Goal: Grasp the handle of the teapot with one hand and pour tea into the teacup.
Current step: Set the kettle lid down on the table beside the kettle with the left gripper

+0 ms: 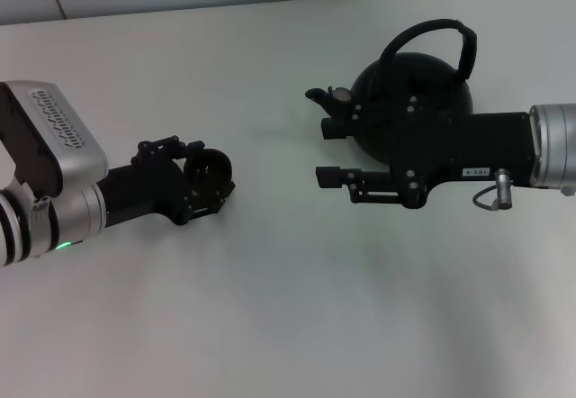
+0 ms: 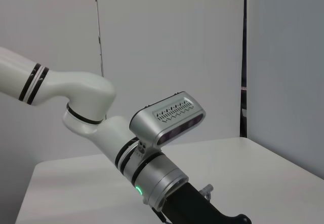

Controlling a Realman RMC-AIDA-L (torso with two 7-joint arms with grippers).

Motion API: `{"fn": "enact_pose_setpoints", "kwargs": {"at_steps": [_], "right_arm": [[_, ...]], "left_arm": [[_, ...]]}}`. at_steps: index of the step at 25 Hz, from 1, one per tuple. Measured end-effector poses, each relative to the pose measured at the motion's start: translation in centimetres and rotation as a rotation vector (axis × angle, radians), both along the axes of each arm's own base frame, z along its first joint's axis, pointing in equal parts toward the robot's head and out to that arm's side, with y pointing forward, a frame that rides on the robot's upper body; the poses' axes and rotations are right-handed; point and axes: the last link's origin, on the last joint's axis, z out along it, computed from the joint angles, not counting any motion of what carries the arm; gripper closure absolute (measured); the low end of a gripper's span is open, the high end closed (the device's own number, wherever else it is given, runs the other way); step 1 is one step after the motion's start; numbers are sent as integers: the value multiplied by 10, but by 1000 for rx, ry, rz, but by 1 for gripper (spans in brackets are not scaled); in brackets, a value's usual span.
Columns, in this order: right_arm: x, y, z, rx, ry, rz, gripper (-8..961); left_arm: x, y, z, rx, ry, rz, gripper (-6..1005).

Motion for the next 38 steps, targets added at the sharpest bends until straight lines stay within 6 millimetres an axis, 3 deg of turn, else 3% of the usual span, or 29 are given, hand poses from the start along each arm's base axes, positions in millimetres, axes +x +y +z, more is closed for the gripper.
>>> {"fn": "enact_pose_setpoints", "kwargs": {"at_steps": [38], "right_arm": [[2,0,4,22,-6,16,404]], "left_arm": [[1,0,-3,-21,-15,16,301]]}}
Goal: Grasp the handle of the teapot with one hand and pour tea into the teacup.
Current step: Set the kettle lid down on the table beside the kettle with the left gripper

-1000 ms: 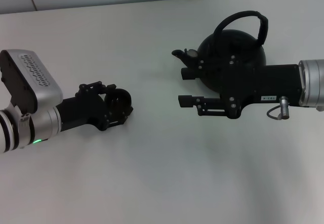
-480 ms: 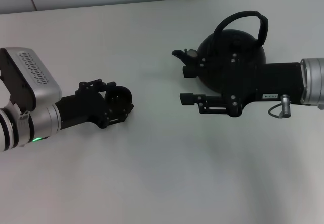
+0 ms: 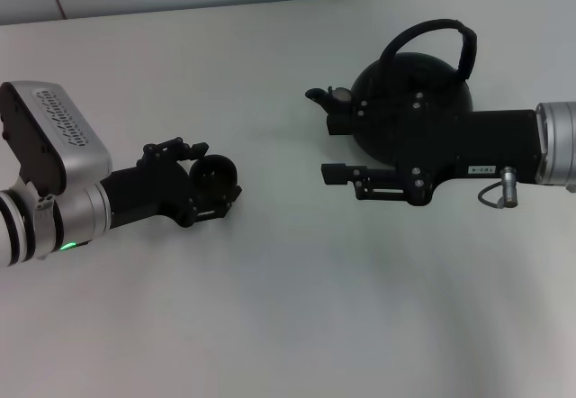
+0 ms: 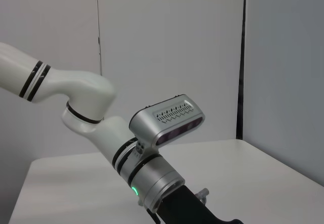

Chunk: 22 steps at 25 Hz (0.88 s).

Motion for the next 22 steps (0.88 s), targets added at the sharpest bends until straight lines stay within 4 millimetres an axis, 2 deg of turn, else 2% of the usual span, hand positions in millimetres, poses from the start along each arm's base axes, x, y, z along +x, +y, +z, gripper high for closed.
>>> {"fn": "enact_pose_setpoints", "kwargs": {"at_steps": [5,22], "right_arm": [[0,0,0,1,-1,1,404],[0,1,-1,1,1,-3,405]], "left_arm": [[0,0,0,0,0,-1,216],[3,0,6,2,-20,7,179]]}}
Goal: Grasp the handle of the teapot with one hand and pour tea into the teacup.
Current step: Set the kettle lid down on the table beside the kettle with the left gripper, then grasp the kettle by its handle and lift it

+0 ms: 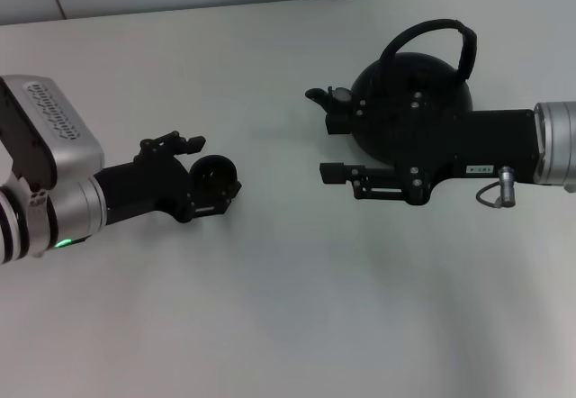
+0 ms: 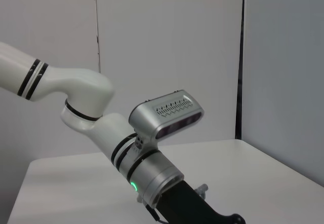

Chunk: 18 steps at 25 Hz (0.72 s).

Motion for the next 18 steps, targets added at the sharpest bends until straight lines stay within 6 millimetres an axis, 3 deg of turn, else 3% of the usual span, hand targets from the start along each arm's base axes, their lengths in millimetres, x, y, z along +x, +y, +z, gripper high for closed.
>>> {"fn": "enact_pose_setpoints", "kwargs": {"at_steps": [9,15,17,18], "right_arm": [[1,0,-1,16,22,-5,405],[13,7,7,107,66,-96,406],[19,7,12,149,104,-145,406],[21,7,14,166,120,-167,406]], "left_arm": [[2,-9,9,20,-8,-40,162],[5,-13,17,39,-29,-55,164],[7,-17,22,46,-50,-64,164],[12,-21,33,58,-104,-86,165]]}}
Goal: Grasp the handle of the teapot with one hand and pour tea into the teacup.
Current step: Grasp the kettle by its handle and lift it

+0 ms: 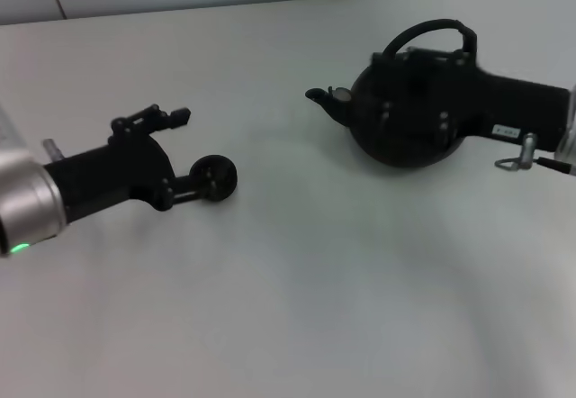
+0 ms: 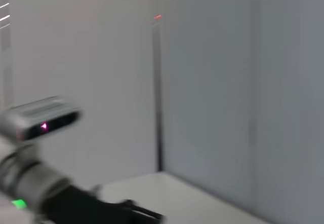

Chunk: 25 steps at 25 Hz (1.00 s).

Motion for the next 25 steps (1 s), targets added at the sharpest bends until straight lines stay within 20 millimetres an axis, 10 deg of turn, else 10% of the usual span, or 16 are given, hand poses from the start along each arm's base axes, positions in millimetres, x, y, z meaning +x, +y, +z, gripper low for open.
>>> {"fn": "enact_pose_setpoints", "kwargs": {"at_steps": [14,25], "right_arm": [[70,-40,11,133,76,-301,407],[109,-43,38,325,197,-496,407]], "left_arm": [[7,-14,52,-24,-219,-105,169],[6,-13,46,-62,-162,-122,169]]}}
